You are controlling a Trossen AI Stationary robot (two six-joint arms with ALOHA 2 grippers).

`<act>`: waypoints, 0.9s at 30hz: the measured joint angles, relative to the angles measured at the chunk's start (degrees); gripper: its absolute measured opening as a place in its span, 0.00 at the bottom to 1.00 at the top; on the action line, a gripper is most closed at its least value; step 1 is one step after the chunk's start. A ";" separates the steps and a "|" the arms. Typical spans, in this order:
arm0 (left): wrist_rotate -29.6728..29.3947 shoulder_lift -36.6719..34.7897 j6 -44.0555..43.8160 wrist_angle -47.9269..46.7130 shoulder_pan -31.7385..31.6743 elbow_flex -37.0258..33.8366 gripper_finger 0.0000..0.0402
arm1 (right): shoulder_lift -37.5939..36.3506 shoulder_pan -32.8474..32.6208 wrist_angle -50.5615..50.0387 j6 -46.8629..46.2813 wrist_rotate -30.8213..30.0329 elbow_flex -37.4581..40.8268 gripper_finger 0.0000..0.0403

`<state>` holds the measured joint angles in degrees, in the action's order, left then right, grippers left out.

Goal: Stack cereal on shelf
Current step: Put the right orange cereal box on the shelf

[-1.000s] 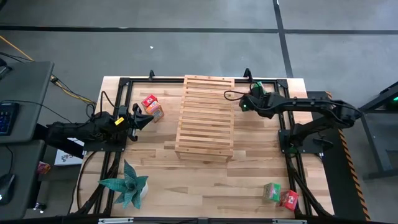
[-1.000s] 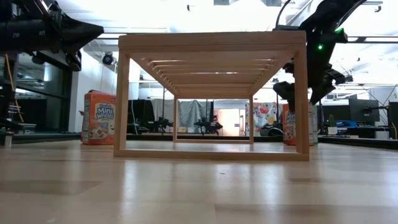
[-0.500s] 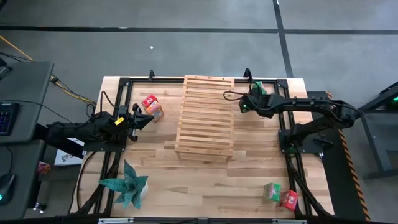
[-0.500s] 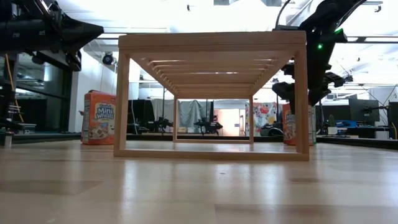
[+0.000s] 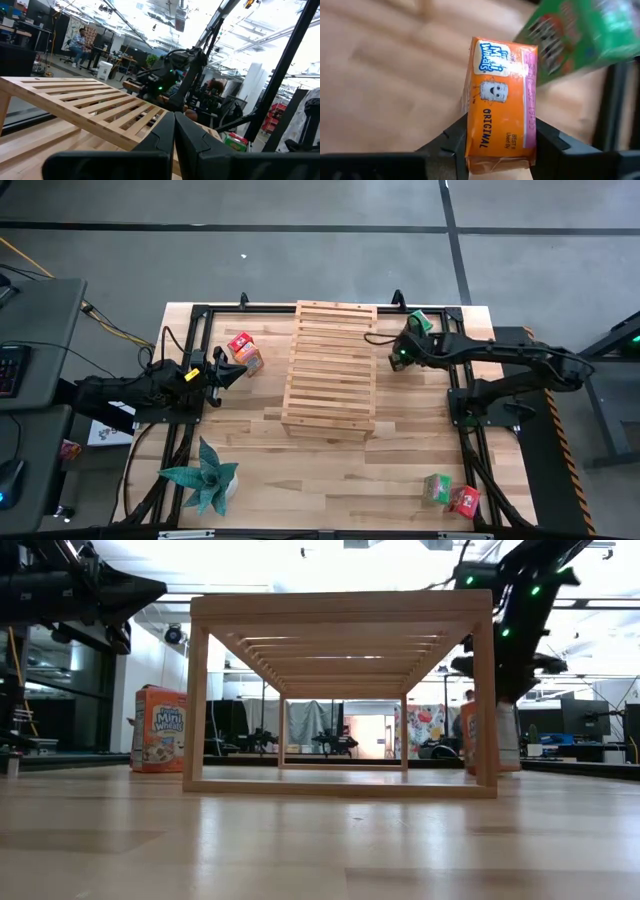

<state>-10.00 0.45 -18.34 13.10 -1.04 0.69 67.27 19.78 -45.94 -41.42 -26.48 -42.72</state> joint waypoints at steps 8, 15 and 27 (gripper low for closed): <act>-0.01 -0.01 -0.01 0.00 0.00 0.00 0.01 | -11.42 -6.04 -11.80 1.39 16.01 -0.57 0.35; 0.00 -0.01 -0.01 0.02 0.00 0.00 0.01 | -18.12 -14.22 -15.12 0.96 11.19 -9.83 0.35; 0.00 -0.01 -0.01 0.00 0.00 0.00 0.01 | -7.26 -18.86 -7.82 9.55 -9.76 -31.18 0.35</act>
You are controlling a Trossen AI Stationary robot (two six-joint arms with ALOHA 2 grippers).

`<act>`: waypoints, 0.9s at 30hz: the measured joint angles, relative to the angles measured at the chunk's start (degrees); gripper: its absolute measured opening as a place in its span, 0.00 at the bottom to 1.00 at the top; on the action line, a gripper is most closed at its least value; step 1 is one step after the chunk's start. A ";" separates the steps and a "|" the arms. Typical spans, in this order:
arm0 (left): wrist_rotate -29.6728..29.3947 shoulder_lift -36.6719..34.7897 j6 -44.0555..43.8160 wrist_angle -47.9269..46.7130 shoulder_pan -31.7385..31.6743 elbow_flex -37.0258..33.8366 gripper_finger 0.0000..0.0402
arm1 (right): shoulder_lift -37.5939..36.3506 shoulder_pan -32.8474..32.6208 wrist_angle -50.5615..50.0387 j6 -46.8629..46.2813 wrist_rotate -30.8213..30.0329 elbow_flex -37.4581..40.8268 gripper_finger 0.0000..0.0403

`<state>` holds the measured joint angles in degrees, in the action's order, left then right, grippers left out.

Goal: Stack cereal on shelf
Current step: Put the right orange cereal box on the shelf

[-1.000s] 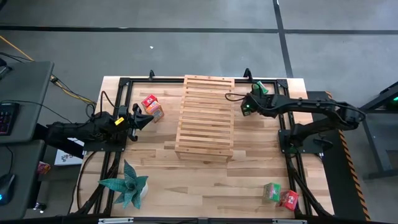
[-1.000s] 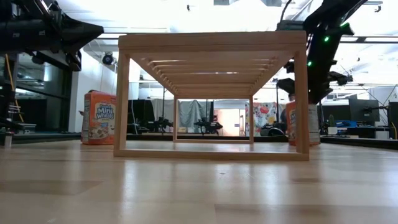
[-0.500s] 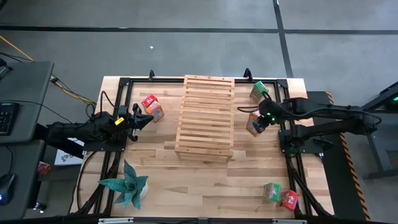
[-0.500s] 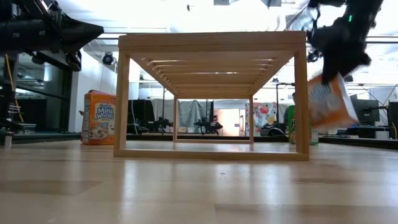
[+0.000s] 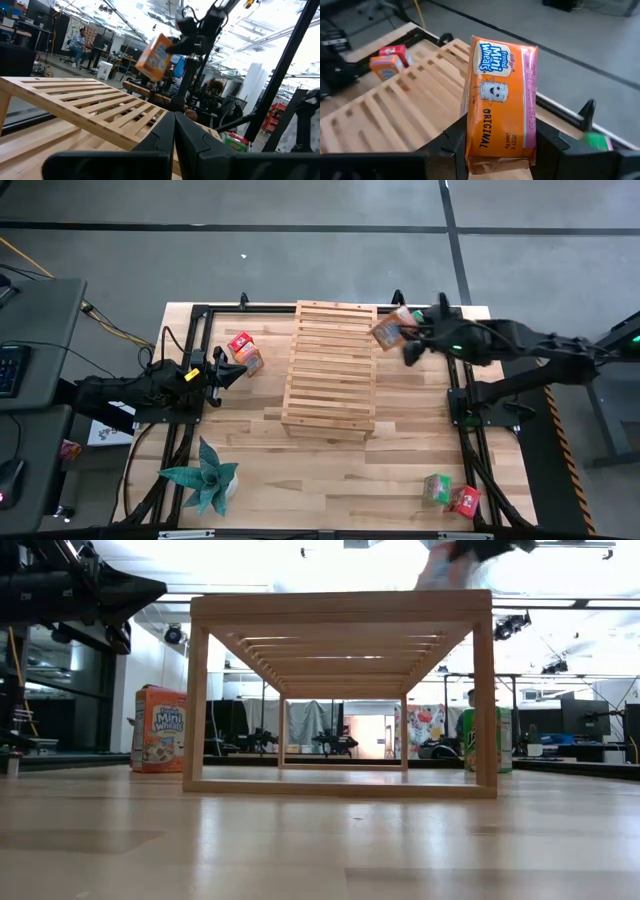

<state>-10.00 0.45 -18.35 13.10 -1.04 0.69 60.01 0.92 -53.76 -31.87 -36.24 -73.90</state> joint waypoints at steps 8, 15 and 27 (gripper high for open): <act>0.00 0.00 0.00 0.01 0.00 0.00 0.01 | 20.27 5.92 -9.10 0.45 -8.51 -15.54 0.35; 0.00 0.00 0.00 0.01 0.00 0.00 0.01 | 28.75 11.02 -9.78 1.35 -6.30 -19.98 0.35; 0.00 0.02 0.00 0.00 0.00 0.00 0.01 | 30.03 16.57 -8.38 -8.18 2.69 -20.16 0.35</act>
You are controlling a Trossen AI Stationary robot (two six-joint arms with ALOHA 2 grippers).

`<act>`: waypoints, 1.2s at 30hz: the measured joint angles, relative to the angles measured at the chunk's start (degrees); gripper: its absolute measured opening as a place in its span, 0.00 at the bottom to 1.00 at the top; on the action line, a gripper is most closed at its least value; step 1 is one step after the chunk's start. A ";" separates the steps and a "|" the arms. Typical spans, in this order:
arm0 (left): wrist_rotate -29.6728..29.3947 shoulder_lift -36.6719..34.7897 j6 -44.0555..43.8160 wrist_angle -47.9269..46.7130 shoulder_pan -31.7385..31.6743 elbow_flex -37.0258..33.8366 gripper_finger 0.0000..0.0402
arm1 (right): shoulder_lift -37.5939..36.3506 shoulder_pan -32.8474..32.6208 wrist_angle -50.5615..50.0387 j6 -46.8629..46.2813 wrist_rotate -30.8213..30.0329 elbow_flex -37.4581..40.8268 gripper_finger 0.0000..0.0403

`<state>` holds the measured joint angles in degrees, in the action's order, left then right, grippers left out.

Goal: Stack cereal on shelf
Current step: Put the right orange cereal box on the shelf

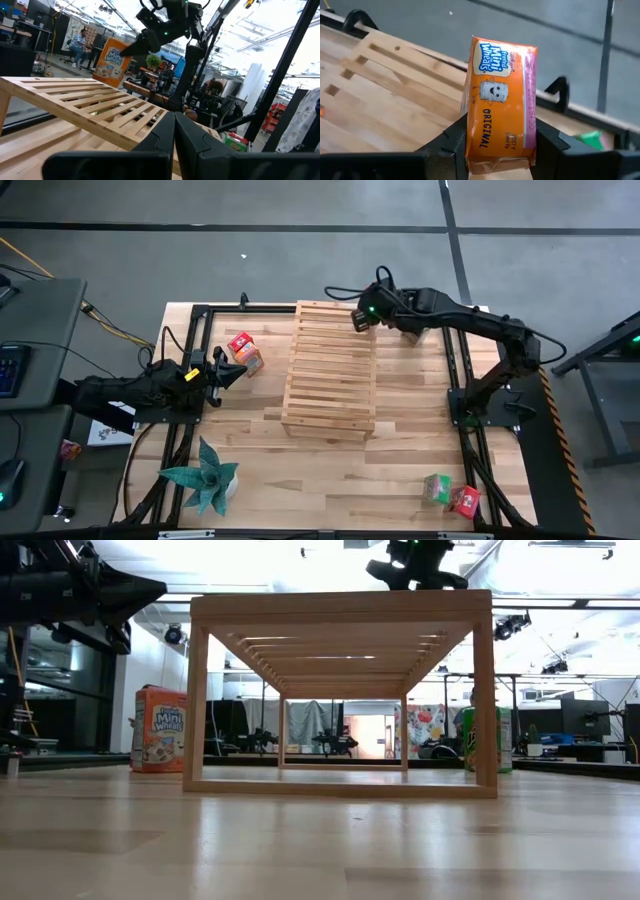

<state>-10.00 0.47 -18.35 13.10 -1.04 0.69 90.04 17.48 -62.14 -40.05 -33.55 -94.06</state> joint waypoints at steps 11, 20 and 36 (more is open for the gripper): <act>-0.01 -0.01 -0.02 0.00 0.00 0.01 0.01 | 0.00 0.12 -1.11 -13.83 -0.42 0.00 0.35; -0.02 0.00 0.00 0.00 0.00 0.00 0.01 | 0.00 -1.16 -2.42 -15.36 -0.44 0.00 0.35; -0.01 -0.02 0.00 0.02 0.00 0.00 0.01 | 0.00 -1.14 -2.32 -13.92 -1.32 0.00 0.35</act>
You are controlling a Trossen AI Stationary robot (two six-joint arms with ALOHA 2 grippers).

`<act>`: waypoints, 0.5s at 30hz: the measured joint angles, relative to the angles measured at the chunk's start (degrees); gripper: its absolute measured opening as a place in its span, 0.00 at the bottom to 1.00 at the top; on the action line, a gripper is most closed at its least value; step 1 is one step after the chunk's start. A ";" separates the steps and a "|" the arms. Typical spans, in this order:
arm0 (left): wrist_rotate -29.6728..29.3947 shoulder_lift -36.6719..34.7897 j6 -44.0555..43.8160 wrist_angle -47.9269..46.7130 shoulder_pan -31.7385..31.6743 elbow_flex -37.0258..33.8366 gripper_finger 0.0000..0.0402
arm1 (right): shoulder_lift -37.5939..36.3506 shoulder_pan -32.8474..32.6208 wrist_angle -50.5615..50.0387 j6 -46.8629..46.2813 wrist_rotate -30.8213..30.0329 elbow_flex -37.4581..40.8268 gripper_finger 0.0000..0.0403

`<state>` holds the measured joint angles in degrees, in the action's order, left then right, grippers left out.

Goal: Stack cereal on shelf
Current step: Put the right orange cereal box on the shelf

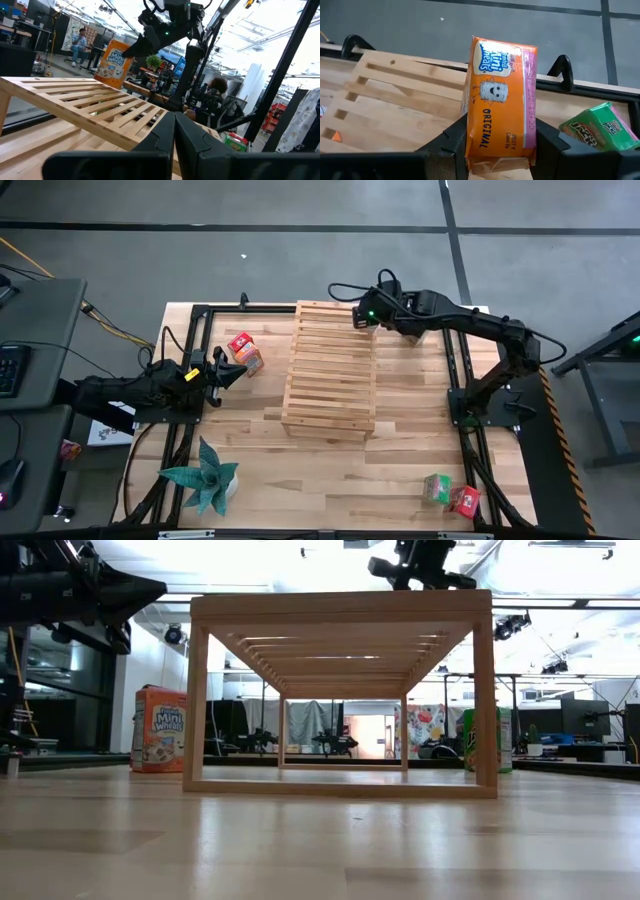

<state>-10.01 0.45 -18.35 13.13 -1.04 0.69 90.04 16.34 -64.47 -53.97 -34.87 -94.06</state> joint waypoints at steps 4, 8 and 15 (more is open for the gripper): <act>0.01 0.00 0.00 -0.02 0.00 0.00 0.01 | 0.00 -0.46 0.00 -0.02 -1.65 0.02 0.37; 0.01 0.00 -0.01 -0.02 0.00 0.00 0.01 | 0.00 -0.71 0.52 1.28 -2.16 0.04 0.43; 0.00 0.01 0.00 -0.02 -0.01 0.01 0.01 | 0.00 -1.03 0.87 0.77 -2.17 0.04 0.56</act>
<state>-10.01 0.46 -18.35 13.10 -1.05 0.70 90.04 15.31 -63.60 -53.20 -37.04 -94.02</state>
